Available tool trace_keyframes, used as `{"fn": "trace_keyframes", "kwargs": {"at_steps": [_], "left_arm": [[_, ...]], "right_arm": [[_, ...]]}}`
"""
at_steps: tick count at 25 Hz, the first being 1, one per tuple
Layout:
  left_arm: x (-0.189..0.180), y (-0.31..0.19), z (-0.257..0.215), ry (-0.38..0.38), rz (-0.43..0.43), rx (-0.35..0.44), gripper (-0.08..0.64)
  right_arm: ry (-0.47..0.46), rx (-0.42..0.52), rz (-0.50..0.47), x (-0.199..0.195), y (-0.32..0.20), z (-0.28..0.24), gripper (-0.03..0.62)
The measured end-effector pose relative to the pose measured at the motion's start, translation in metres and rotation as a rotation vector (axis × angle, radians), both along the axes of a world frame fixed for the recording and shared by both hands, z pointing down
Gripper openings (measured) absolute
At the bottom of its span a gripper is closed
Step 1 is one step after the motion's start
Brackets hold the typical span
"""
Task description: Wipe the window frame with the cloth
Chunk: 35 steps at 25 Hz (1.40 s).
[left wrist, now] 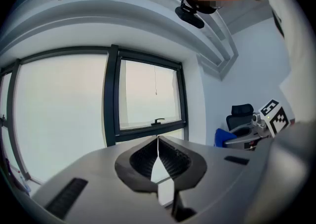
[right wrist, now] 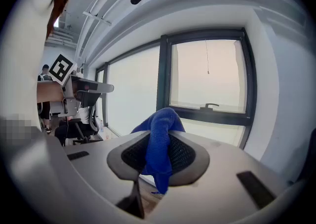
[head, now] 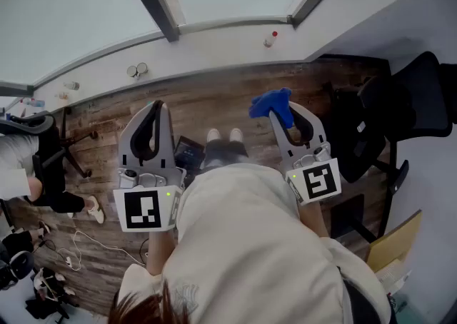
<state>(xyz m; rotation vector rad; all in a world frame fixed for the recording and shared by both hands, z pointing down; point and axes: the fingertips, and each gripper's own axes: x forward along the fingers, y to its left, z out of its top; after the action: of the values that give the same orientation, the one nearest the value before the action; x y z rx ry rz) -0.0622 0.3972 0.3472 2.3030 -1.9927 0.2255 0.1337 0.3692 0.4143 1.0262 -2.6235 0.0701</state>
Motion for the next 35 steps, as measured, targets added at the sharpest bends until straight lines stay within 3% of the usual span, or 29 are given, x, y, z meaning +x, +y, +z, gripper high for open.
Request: {"fn": "trace_keyframes", "kwargs": {"at_steps": [7, 13, 19, 26, 35], "left_arm": [[-0.001, -0.002, 0.004, 0.001, -0.007, -0.013, 0.009], [-0.001, -0.004, 0.007, 0.051, -0.035, -0.026, 0.009], [0.01, -0.009, 0.005, 0.06, -0.039, -0.019, 0.009], [0.016, -0.012, 0.018, 0.084, -0.084, -0.041, 0.009], [-0.022, -0.06, 0.032, 0.101, -0.138, -0.095, 0.009]], "right_arm": [[-0.004, -0.002, -0.015, -0.004, -0.005, 0.003, 0.092], [-0.017, -0.007, -0.017, 0.004, -0.009, 0.003, 0.092], [-0.095, -0.027, -0.072, 0.011, -0.012, -0.001, 0.092], [-0.077, -0.051, -0.118, 0.017, -0.022, 0.011, 0.092], [-0.056, -0.102, -0.089, -0.004, -0.08, 0.025, 0.092]]}}
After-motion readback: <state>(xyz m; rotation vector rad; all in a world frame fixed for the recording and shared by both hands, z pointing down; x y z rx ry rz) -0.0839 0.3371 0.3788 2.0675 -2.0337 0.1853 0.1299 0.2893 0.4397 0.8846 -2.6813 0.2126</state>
